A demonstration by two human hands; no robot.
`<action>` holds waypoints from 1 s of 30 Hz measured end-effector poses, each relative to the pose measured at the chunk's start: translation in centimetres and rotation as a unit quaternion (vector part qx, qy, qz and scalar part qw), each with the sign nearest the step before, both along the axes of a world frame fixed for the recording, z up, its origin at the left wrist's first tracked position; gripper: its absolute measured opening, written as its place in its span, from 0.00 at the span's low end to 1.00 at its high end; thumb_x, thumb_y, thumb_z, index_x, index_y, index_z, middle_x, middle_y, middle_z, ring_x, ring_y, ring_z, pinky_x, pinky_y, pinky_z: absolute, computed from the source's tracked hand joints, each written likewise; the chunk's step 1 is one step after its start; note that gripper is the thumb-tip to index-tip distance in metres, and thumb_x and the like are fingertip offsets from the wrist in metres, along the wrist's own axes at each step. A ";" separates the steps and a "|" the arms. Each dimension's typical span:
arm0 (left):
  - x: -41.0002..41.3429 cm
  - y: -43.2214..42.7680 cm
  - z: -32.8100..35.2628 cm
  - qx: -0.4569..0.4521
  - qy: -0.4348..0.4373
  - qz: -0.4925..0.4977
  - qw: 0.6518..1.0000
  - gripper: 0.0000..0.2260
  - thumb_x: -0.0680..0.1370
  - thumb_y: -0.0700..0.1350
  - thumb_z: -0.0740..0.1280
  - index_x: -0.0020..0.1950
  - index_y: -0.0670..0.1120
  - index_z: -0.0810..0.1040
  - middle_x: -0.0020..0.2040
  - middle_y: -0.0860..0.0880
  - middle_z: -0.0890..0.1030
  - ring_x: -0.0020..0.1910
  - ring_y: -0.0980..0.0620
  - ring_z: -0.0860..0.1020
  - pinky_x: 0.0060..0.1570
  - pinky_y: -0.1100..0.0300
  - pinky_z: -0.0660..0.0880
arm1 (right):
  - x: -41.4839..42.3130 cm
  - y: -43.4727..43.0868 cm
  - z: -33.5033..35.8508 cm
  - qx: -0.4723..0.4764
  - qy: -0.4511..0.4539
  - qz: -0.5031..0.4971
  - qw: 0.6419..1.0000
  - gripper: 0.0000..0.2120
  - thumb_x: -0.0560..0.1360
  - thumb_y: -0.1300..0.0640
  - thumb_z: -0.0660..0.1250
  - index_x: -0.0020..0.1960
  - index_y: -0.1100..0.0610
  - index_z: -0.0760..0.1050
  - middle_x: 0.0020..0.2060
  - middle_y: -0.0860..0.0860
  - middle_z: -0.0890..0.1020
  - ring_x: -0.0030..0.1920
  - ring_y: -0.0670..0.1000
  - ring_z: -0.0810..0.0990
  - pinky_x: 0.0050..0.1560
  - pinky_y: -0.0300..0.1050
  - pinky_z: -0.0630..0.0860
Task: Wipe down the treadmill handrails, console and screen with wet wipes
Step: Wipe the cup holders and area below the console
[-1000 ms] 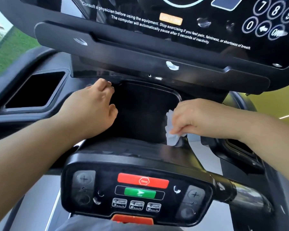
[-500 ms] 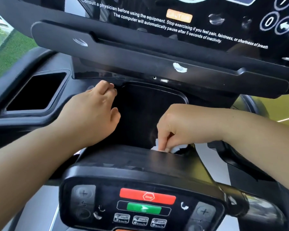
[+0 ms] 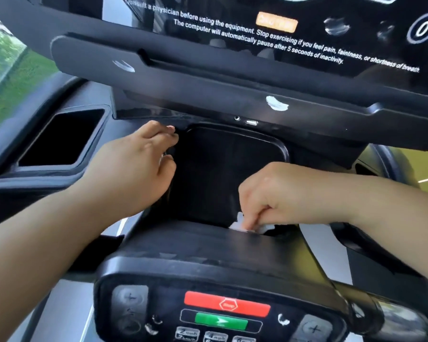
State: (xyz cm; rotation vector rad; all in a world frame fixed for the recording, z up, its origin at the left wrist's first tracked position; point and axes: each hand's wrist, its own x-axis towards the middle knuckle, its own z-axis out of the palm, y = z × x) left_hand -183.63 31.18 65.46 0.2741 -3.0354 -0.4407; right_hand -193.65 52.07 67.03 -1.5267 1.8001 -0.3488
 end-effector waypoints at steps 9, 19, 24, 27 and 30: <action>0.4 -3.3 -0.5 0.187 -0.005 -0.016 0.982 0.26 0.70 0.45 0.52 0.66 0.46 0.75 0.64 0.55 0.73 0.64 0.55 0.71 0.61 0.76 0.58 | 1.8 -7.7 -1.6 -0.166 0.072 0.006 0.983 0.06 0.61 0.65 0.69 0.33 0.57 0.84 0.32 0.51 0.81 0.37 0.48 0.76 0.37 0.41 0.70; 1.2 -3.1 -0.9 0.100 -0.007 -0.004 0.995 0.23 0.75 0.44 0.52 0.67 0.48 0.75 0.67 0.52 0.72 0.65 0.50 0.72 0.60 0.62 0.65 | 1.5 -3.9 -0.9 -0.093 0.091 -0.092 0.987 0.07 0.70 0.58 0.68 0.43 0.54 0.85 0.38 0.49 0.82 0.40 0.45 0.78 0.44 0.40 0.74; 1.4 -4.1 -1.3 0.158 -0.019 -0.013 0.987 0.21 0.76 0.33 0.57 0.68 0.46 0.74 0.68 0.52 0.71 0.67 0.52 0.70 0.62 0.70 0.59 | 1.6 -7.6 -1.5 -0.119 0.199 -0.184 0.955 0.06 0.75 0.61 0.66 0.46 0.59 0.82 0.43 0.54 0.80 0.47 0.55 0.78 0.49 0.51 0.73; 1.5 -4.4 -1.4 0.177 -0.004 0.009 0.984 0.21 0.77 0.33 0.57 0.68 0.45 0.73 0.68 0.49 0.72 0.67 0.51 0.70 0.63 0.70 0.58 | 1.7 -6.9 -1.3 -0.109 0.258 -0.199 0.939 0.05 0.75 0.65 0.64 0.45 0.62 0.79 0.42 0.55 0.77 0.45 0.59 0.76 0.45 0.53 0.72; 1.4 -4.9 -1.4 0.179 0.006 0.073 0.981 0.19 0.77 0.35 0.58 0.68 0.44 0.73 0.68 0.47 0.71 0.67 0.49 0.69 0.65 0.67 0.58 | 1.9 -7.3 -0.2 -0.150 0.289 -0.213 0.921 0.06 0.72 0.68 0.65 0.45 0.62 0.80 0.40 0.56 0.77 0.41 0.61 0.77 0.40 0.53 0.75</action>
